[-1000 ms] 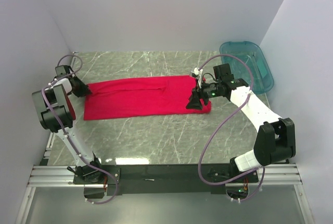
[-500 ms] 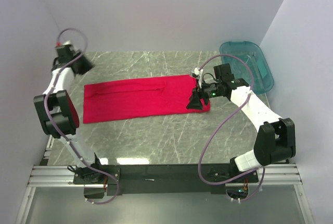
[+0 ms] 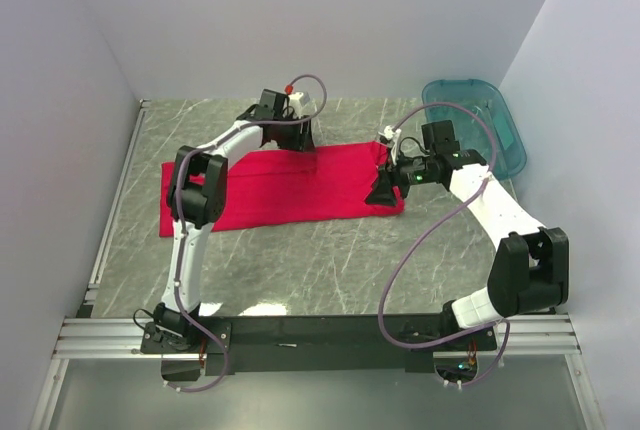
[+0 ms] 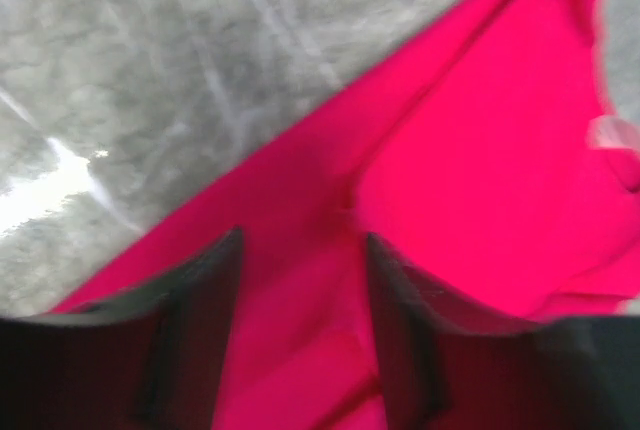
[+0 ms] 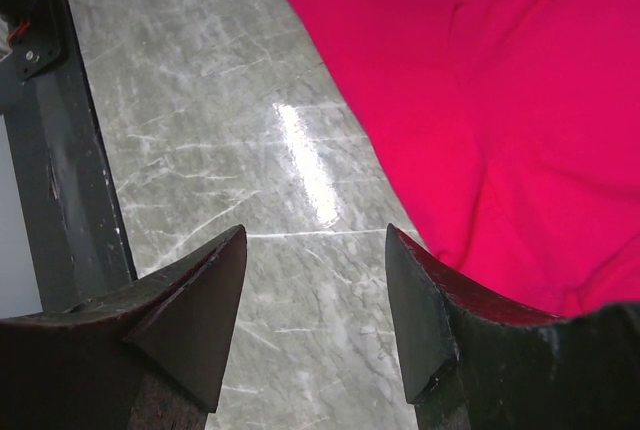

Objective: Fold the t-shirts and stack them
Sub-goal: Fold the tshirt

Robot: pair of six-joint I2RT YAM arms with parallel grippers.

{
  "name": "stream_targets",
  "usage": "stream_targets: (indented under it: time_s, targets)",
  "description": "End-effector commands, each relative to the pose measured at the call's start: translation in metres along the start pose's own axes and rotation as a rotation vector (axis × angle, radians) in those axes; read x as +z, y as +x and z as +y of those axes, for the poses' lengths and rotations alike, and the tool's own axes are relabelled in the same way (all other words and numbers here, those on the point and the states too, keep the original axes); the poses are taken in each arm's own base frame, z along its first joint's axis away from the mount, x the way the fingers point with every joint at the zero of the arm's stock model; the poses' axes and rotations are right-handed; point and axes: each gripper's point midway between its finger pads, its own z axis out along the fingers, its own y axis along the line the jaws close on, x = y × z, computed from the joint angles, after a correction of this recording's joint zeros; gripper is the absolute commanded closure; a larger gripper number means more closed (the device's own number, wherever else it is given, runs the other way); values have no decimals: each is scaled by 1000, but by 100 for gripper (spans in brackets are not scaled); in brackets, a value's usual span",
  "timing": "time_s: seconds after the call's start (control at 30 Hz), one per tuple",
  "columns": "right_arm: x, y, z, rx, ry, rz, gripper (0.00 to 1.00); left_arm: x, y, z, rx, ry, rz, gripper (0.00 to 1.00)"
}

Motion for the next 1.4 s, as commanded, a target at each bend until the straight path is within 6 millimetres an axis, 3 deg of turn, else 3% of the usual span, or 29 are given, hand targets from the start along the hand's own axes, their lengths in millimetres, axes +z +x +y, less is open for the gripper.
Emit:
stream_targets:
  time_s: [0.0,0.13,0.27,0.77,1.07,1.17,1.2,1.37]
  targets:
    - [-7,-16,0,-26,-10,-42,36,-19,-48,21,167,-40,-123,40]
    - [-6,-14,-2,-18,-12,-37,36,-9,-49,13,236,0,-112,39]
    - [-6,-13,-4,-11,-12,-36,36,11,-35,27,264,-11,-41,39]
    - [-9,-12,-7,3,-9,-44,36,24,-3,17,312,116,70,34]
    - [-14,-14,-8,8,-12,-54,36,32,25,9,323,139,142,40]
    - [-14,-13,-8,12,-17,-53,36,33,22,12,324,106,137,46]
    - [-14,-14,-8,8,-16,-55,36,33,19,17,324,72,131,55]
    - [-17,-15,-8,8,-14,-60,36,31,-4,31,298,-47,69,80]
